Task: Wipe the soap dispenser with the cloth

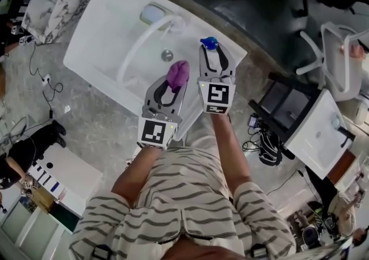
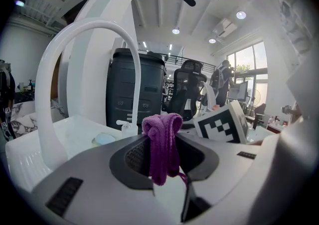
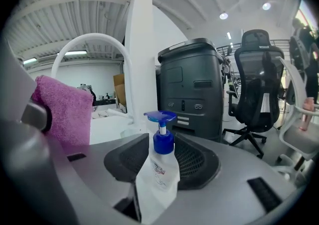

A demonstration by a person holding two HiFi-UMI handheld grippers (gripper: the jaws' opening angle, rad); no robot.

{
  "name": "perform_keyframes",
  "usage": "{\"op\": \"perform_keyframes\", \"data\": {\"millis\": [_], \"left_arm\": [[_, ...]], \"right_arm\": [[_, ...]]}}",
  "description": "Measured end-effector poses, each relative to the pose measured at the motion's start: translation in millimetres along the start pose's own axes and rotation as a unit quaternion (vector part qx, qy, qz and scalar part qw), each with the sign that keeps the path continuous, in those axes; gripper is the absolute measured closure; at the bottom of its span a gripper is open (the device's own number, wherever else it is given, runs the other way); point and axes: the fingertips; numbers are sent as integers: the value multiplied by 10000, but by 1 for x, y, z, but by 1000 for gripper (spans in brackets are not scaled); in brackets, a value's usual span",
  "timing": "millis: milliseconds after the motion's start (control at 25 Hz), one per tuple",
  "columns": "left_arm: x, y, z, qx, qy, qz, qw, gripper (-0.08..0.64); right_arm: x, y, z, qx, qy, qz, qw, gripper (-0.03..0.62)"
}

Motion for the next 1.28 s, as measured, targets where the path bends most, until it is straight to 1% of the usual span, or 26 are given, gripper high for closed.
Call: {"op": "perform_keyframes", "data": {"millis": [80, 240, 280, 360, 560, 720, 880, 1040, 1160, 1280], "left_arm": [[-3, 0, 1, -34, 41, -46, 10000, 440], [-7, 2, -8, 38, -108, -138, 9998, 440], [-6, 2, -10, 69, -138, -134, 9998, 440], [-4, 3, -12, 67, -53, -100, 9999, 440], [1, 5, -6, 15, 88, -36, 10000, 440], [-1, 9, -4, -40, 17, -50, 10000, 440], [-5, 17, 3, -149, 38, -43, 9999, 440], [-7, 30, 8, -178, -103, -80, 9998, 440], [-8, 46, 16, -302, -126, -104, 9994, 440], [-7, 60, 26, -428, -148, -151, 9989, 440]], "right_arm": [[-1, -3, -2, 54, 74, -15, 10000, 446], [-1, -5, -1, 23, 185, -3, 9998, 475], [-2, -5, -1, 16, 189, 14, 9998, 472], [-2, -4, -1, 33, 190, 74, 9998, 463], [2, 0, -1, 91, 25, 327, 9994, 463], [5, 7, 5, 149, -63, 417, 9990, 463], [12, 18, 21, 67, -166, 585, 9981, 462], [23, 39, 41, -57, -170, 646, 9978, 462], [34, 58, 56, -119, -90, 659, 9977, 462], [45, 73, 70, -199, -107, 651, 9976, 462]]}}
Point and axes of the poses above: the fingertips, and each gripper's own axes: y backward along the fingers, x to its left, z out of its top, and after that the axes turned 4 degrees about z, right-handed
